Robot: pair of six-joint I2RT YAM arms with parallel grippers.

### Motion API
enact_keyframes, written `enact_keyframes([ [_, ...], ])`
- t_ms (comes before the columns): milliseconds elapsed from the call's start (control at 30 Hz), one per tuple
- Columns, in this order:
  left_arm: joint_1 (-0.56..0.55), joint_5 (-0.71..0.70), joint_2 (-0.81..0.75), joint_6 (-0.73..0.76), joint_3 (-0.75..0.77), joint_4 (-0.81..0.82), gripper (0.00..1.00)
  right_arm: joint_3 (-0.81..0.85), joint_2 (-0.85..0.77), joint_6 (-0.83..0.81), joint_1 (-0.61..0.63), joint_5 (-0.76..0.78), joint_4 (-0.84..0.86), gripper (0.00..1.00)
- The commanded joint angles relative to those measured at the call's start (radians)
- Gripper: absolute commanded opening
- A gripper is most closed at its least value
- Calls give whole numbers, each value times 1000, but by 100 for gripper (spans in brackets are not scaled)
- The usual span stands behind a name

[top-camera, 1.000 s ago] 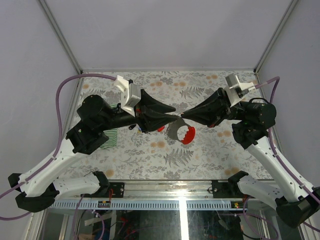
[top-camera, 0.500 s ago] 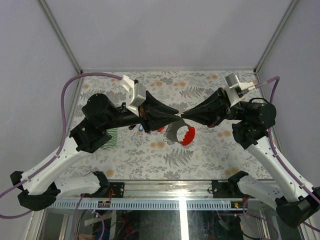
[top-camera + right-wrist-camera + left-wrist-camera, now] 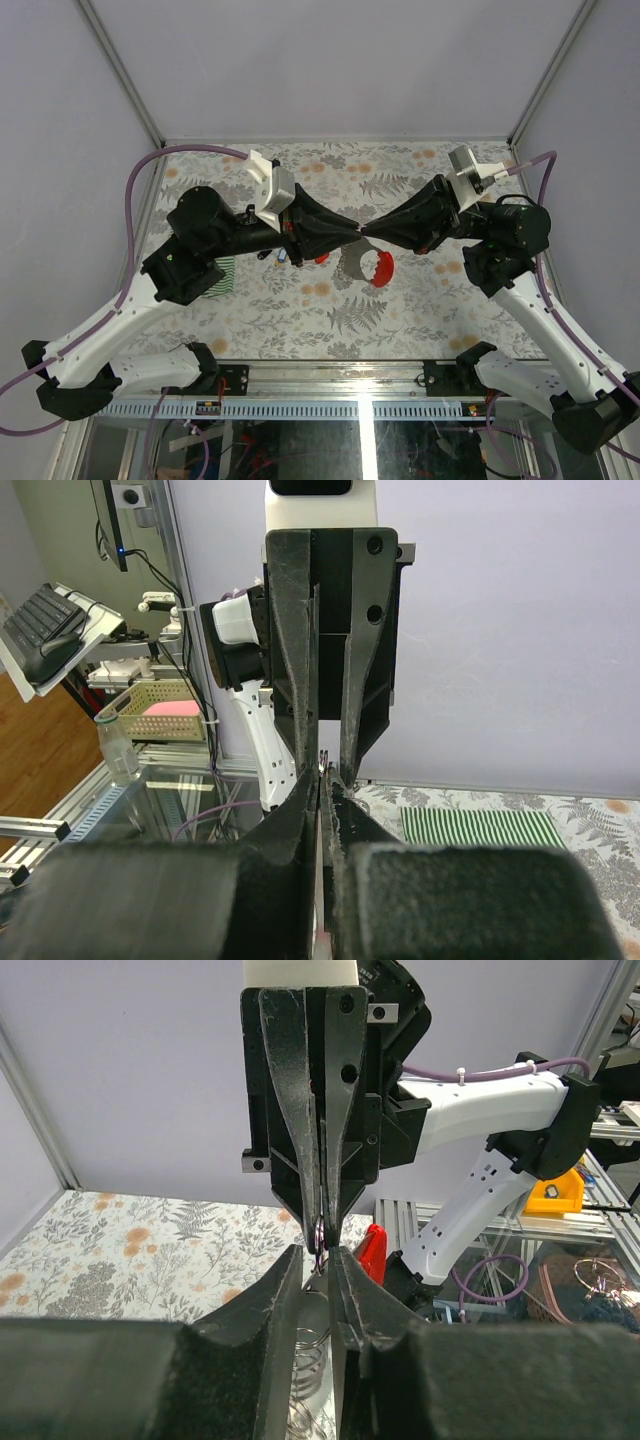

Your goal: Put the keys on the keyring

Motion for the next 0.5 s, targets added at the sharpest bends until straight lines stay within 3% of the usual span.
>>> enact_keyframes([
  [0, -8, 0, 12, 2, 40, 47, 16, 52, 1, 6, 11, 18, 31, 0],
  [100, -8, -5, 13, 2, 43, 47, 13, 51, -1, -6, 12, 15, 16, 0],
  [233, -8, -21, 12, -3, 43, 48, 0, 53, -9, -20, 12, 17, -3, 0],
  [467, -7, -66, -15, -15, -8, 102, 0, 54, -26, -30, 12, 17, -21, 3],
])
